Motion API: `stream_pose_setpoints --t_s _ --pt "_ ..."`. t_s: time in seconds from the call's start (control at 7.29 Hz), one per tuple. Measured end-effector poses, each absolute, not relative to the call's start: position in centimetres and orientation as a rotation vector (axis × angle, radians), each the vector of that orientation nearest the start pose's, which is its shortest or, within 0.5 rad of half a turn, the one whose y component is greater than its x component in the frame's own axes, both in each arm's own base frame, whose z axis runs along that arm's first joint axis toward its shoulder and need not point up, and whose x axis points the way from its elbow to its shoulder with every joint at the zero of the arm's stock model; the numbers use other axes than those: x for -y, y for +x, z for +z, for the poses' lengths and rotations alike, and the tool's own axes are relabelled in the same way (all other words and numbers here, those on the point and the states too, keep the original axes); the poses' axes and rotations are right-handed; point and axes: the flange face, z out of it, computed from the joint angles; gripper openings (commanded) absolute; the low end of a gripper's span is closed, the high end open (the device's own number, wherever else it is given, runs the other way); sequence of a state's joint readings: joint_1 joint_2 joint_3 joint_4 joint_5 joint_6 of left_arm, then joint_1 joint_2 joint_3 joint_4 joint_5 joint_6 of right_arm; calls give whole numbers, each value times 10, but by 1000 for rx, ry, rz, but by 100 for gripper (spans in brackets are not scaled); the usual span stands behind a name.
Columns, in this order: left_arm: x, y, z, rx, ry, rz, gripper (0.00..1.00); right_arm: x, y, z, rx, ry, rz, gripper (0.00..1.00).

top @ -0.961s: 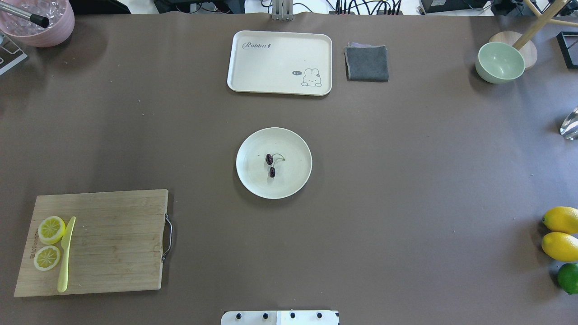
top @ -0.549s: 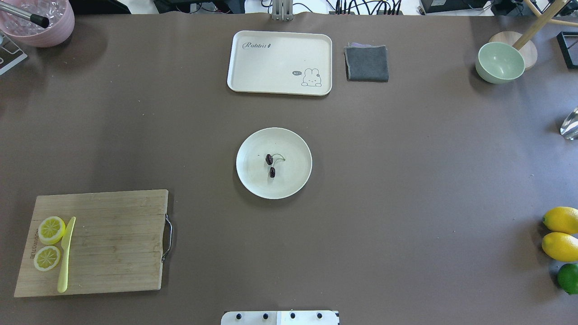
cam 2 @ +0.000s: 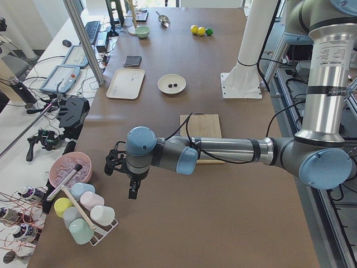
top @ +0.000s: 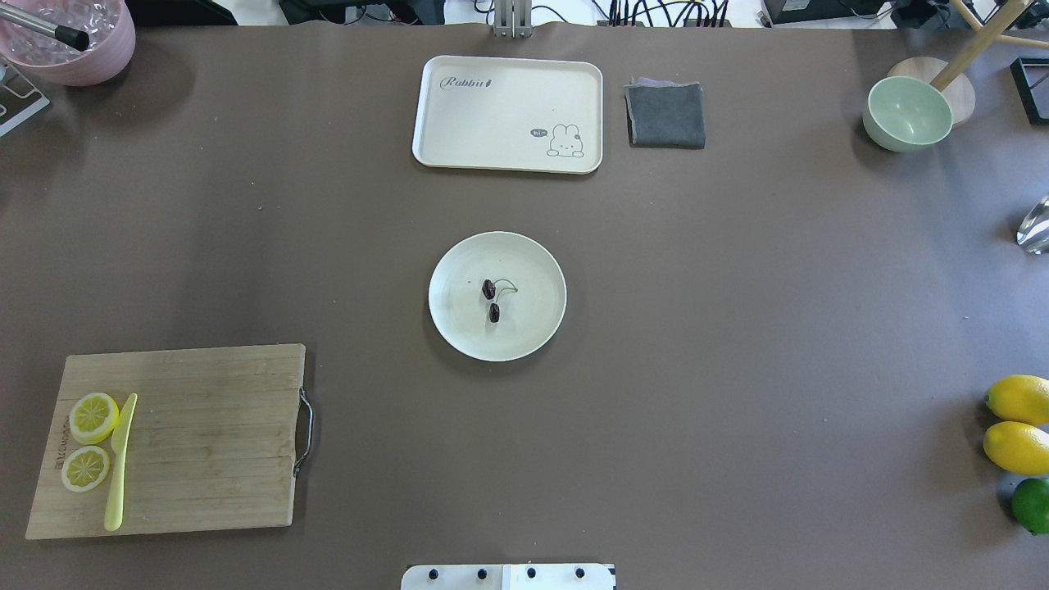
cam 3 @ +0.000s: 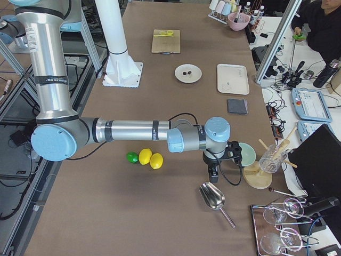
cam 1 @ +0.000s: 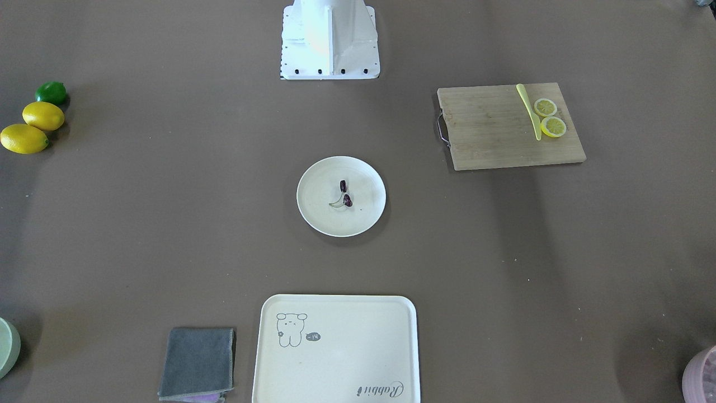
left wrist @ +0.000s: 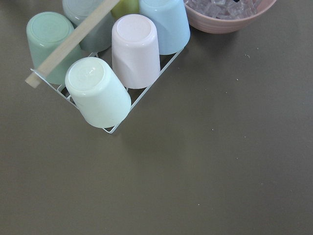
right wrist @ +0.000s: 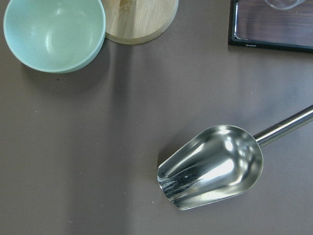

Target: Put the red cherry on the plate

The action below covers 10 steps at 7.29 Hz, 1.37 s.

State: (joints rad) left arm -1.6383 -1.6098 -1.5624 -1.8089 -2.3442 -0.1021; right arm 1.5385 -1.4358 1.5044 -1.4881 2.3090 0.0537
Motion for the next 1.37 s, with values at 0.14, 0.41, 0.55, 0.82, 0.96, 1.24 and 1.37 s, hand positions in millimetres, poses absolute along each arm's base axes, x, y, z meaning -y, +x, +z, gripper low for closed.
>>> stream_pose_setpoints --t_s 0.14,0.41,0.55,0.82,0.96,1.24,1.37 --pt "519 -99 617 -760 243 -56 98 569 47 601 736 96 -34 100" --pt "519 -100 621 -748 239 -58 98 571 47 596 731 80 -32 100" --pt "518 -100 623 -748 236 -60 98 570 47 596 731 78 -31 100" --pt "515 -99 626 -750 232 -62 98 569 47 600 733 70 -28 100" --pt "516 -99 626 -749 232 -62 98 569 47 599 734 71 -28 100" --pt "517 -99 624 -749 234 -61 98 570 46 597 739 73 -27 100" --pt "518 -99 624 -749 235 -61 98 570 46 597 739 72 -28 100"
